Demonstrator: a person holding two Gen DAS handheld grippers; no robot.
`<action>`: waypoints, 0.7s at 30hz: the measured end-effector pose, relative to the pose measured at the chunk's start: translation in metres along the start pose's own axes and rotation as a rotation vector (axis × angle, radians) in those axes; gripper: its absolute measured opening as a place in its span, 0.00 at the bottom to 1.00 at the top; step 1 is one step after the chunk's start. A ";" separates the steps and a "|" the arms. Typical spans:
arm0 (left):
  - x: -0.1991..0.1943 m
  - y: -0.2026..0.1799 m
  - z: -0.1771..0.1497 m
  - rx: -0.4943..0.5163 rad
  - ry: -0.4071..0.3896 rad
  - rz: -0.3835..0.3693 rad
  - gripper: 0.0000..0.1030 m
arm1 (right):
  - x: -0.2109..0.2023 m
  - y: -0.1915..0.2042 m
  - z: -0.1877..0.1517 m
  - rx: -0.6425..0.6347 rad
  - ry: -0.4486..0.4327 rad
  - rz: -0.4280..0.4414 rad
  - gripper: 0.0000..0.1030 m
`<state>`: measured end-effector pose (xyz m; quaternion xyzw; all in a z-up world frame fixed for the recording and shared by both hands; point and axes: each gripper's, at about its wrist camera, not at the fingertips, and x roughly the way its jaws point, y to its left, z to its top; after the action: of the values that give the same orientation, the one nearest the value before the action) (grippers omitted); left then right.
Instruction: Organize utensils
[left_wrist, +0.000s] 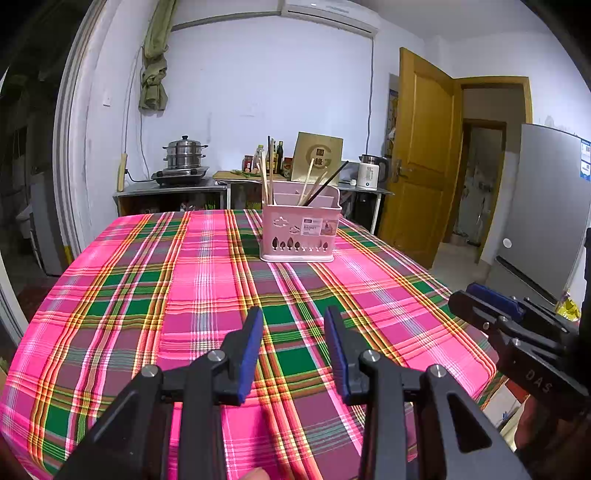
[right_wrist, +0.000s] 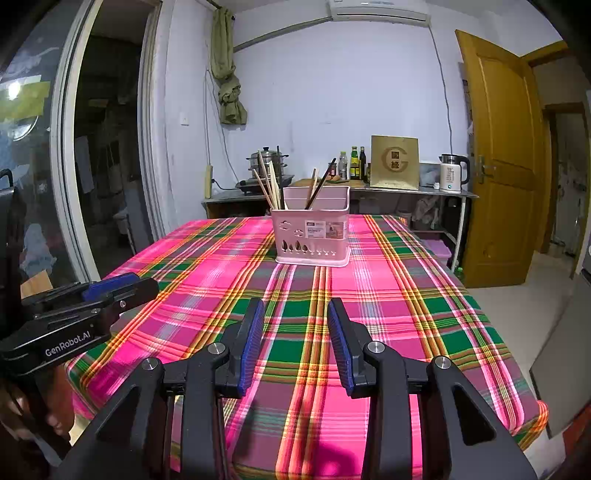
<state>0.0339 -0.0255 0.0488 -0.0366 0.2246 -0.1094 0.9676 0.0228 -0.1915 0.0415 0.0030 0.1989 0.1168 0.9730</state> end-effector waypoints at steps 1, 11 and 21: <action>0.000 0.000 0.000 -0.001 0.000 0.001 0.35 | 0.000 0.000 0.000 0.000 0.000 0.000 0.35; 0.002 -0.001 -0.002 0.001 0.004 0.005 0.35 | -0.001 0.001 0.001 0.000 0.005 0.001 0.35; 0.002 -0.002 -0.003 0.003 0.007 0.004 0.35 | -0.001 0.001 0.001 -0.002 0.005 0.004 0.35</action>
<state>0.0339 -0.0275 0.0453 -0.0342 0.2276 -0.1079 0.9671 0.0224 -0.1910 0.0432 0.0022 0.2011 0.1189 0.9723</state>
